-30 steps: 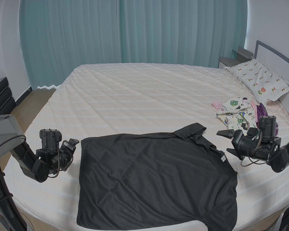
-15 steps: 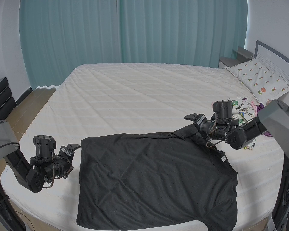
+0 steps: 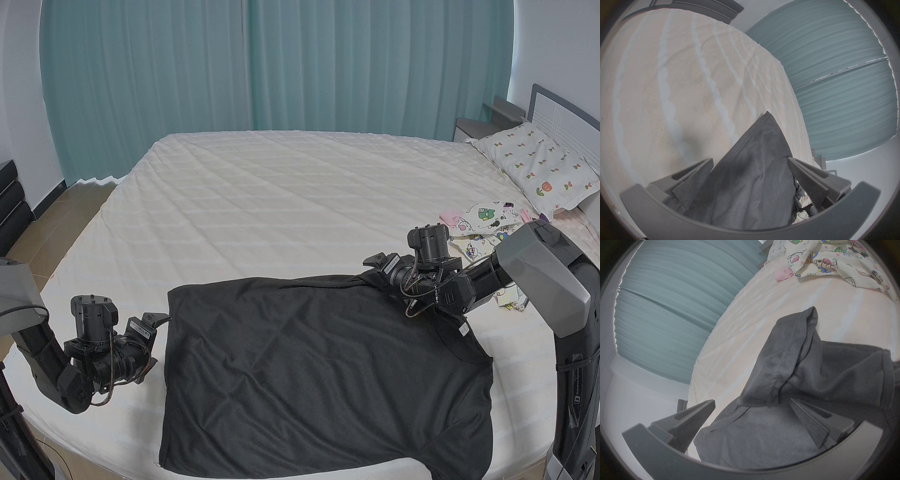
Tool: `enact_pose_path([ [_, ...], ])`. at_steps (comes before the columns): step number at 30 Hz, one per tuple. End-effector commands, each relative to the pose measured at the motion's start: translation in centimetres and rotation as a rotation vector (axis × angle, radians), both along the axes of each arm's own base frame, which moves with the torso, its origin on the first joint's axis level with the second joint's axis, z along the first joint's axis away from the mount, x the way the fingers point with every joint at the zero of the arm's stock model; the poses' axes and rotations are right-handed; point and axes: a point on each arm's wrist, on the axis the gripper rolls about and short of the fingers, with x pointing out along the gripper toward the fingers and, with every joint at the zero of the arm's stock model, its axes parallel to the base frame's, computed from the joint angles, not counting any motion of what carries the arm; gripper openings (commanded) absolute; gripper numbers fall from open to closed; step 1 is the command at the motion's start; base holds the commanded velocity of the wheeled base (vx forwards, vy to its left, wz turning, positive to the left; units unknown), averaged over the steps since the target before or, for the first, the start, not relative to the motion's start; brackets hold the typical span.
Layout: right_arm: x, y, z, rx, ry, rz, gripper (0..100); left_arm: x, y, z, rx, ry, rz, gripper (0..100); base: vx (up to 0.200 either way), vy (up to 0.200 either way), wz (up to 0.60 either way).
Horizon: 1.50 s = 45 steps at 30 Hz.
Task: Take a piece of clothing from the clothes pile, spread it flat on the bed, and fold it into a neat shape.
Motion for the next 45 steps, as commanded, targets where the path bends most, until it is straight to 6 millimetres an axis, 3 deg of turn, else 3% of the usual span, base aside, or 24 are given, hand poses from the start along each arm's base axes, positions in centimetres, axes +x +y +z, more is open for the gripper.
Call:
enact_pose_path([
  [1,0.9,0.3,-0.2,0.009,-0.020,-0.007,100,0.0,0.0,-0.3,0.002,0.004,0.000,100,0.000,0.000,0.00],
  [10,4.3,1.1,1.3,0.032,-0.152,-0.050,100,0.0,0.0,-0.4,0.004,0.007,0.001,100,0.000,0.000,0.00],
  [16,6.9,1.3,3.1,0.085,-0.376,-0.143,100,0.1,0.0,-0.8,0.005,0.019,0.001,100,0.000,0.000,0.00],
  [20,7.2,1.6,2.2,0.034,-0.469,-0.122,100,0.3,0.0,-1.0,0.007,0.025,0.002,100,0.000,0.000,0.00],
  [24,7.4,1.5,0.0,-0.066,-0.458,-0.105,100,0.3,0.0,-1.2,0.007,0.030,0.002,100,0.000,0.000,0.00],
  [27,7.2,1.3,-0.2,-0.082,-0.448,-0.103,100,0.3,0.0,-1.2,0.007,0.031,0.002,100,0.000,0.000,0.00],
  [36,6.7,-1.9,4.0,-0.091,-0.479,-0.142,100,0.3,0.0,-1.3,0.008,0.036,0.002,100,0.000,0.000,0.00],
  [43,5.9,-4.8,3.2,-0.136,-0.370,-0.150,100,0.3,0.0,-1.4,0.007,0.039,0.001,100,0.000,0.000,0.00],
  [45,5.8,-6.4,2.5,-0.162,-0.342,-0.143,100,0.2,0.0,-1.4,0.007,0.040,-0.001,100,0.000,0.000,0.00],
])
